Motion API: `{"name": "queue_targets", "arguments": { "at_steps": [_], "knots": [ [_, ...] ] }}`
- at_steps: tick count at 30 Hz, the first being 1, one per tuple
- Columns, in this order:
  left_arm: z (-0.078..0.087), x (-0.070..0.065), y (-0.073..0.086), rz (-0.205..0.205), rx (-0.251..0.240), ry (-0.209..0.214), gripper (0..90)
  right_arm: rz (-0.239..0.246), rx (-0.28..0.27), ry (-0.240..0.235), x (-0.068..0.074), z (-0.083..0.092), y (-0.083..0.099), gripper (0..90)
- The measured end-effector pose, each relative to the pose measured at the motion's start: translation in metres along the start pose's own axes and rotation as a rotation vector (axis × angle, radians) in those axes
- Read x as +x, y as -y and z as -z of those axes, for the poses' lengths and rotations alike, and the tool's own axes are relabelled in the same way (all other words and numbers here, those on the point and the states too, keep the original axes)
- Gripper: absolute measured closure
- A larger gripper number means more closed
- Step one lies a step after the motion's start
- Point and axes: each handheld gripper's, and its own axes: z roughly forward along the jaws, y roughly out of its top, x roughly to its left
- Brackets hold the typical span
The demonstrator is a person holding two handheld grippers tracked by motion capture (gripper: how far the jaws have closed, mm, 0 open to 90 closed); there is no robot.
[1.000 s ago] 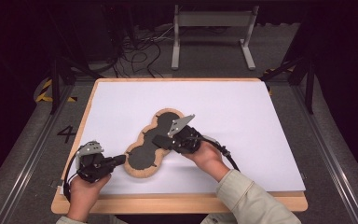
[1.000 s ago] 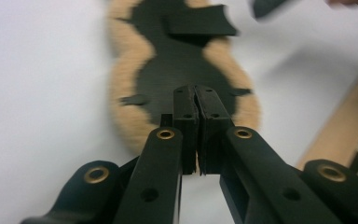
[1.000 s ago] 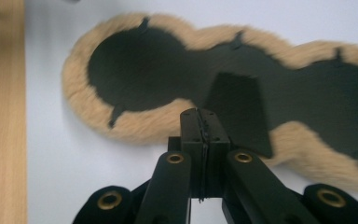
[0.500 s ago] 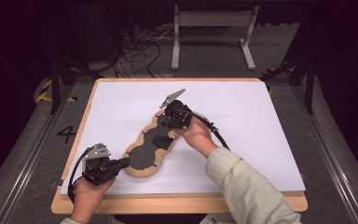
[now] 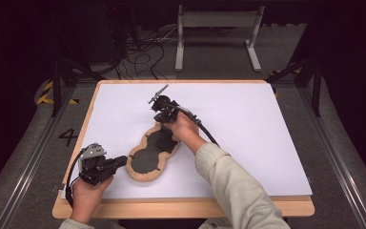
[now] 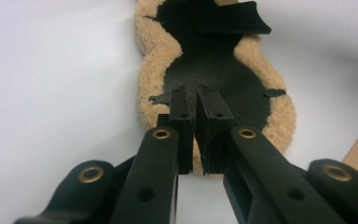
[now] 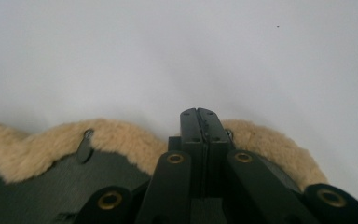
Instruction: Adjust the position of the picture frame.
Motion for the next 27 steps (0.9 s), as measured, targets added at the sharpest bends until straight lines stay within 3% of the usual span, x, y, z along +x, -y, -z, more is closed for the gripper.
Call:
{"name": "queue_targets", "arguments": {
  "at_steps": [10, 12, 14, 17, 19, 21, 22, 27],
  "knots": [
    [-0.003, 0.0, 0.0, -0.01, 0.0, -0.007, 85.3, -0.005, 0.05, 0.015, 0.008, -0.032, -0.009, 90.0],
    [-0.002, 0.0, 0.0, -0.016, 0.002, -0.007, 85.2, 0.04, 0.075, 0.027, 0.018, -0.039, -0.011, 90.0],
    [-0.002, 0.0, 0.0, -0.018, 0.007, -0.003, 85.3, 0.081, 0.131, 0.082, 0.023, -0.046, -0.01, 90.0],
    [-0.003, 0.0, 0.001, -0.02, 0.009, -0.004, 85.2, 0.065, 0.126, 0.071, 0.019, -0.044, -0.006, 90.0],
    [-0.005, -0.001, 0.001, -0.013, 0.017, 0.001, 85.2, 0.085, 0.157, 0.105, 0.018, -0.041, -0.004, 90.0],
    [-0.005, 0.0, 0.001, -0.032, 0.015, -0.005, 85.2, 0.096, 0.168, 0.118, 0.013, -0.036, 0.003, 90.0],
    [-0.005, -0.001, 0.001, -0.02, 0.019, 0.0, 85.2, 0.096, 0.168, 0.118, 0.013, -0.036, 0.003, 90.0],
    [-0.012, -0.004, -0.001, -0.025, 0.034, 0.006, 85.1, 0.04, 0.154, 0.108, -0.004, -0.022, 0.024, 90.0]
  ]
}}
